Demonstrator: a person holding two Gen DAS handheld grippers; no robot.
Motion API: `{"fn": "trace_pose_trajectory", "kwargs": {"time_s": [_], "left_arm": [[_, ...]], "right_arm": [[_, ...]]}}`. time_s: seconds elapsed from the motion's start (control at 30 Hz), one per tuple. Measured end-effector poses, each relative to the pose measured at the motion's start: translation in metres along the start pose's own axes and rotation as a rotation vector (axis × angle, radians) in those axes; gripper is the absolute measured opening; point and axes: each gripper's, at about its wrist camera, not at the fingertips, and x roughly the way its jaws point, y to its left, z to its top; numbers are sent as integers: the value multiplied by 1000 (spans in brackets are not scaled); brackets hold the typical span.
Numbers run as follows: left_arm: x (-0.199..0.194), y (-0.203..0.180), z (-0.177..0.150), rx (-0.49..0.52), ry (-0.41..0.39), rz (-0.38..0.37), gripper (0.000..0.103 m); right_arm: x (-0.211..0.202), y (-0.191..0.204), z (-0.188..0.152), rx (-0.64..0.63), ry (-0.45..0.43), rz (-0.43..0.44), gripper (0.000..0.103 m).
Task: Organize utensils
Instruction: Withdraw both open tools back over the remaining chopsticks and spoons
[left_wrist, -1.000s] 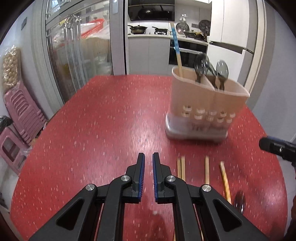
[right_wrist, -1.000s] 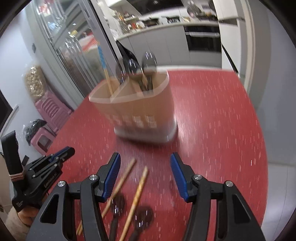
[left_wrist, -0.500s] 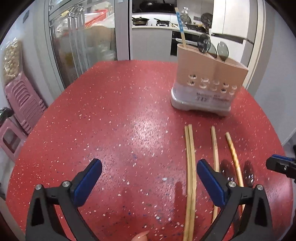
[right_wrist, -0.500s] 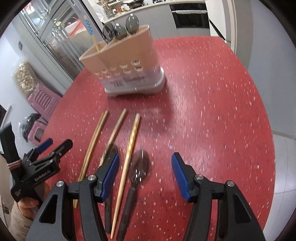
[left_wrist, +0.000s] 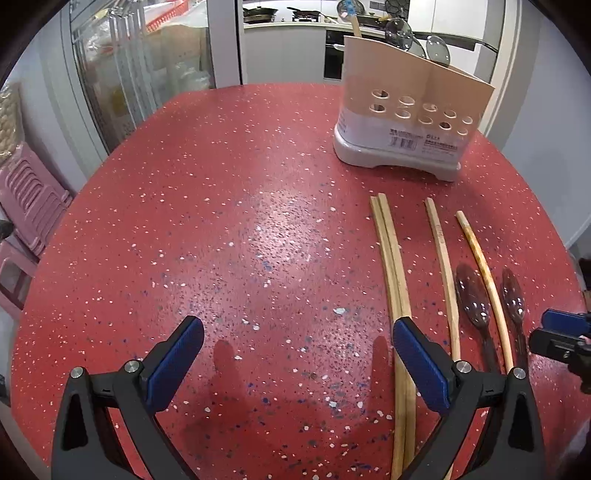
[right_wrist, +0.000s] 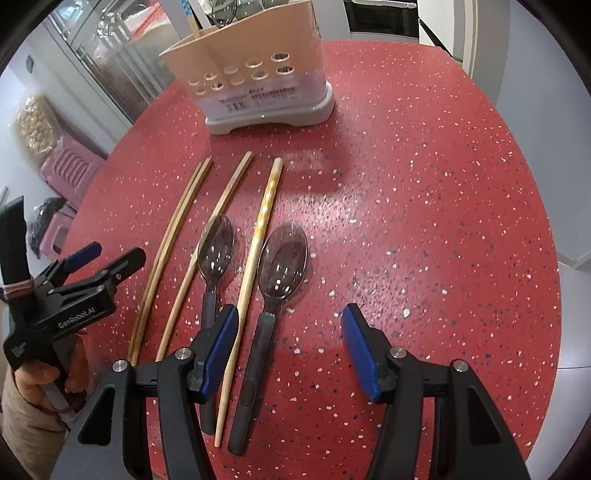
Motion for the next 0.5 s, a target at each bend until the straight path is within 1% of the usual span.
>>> {"fn": "trace_pose_trajectory", "kwargs": {"time_s": [0.23, 0.5], "left_arm": [[6, -3, -3, 36, 24, -8, 103], [9, -8, 2, 37, 33, -29, 103]], "right_arm": [[-2, 3, -2, -11, 4, -15, 62], [-1, 4, -3, -13, 7, -18, 62]]}}
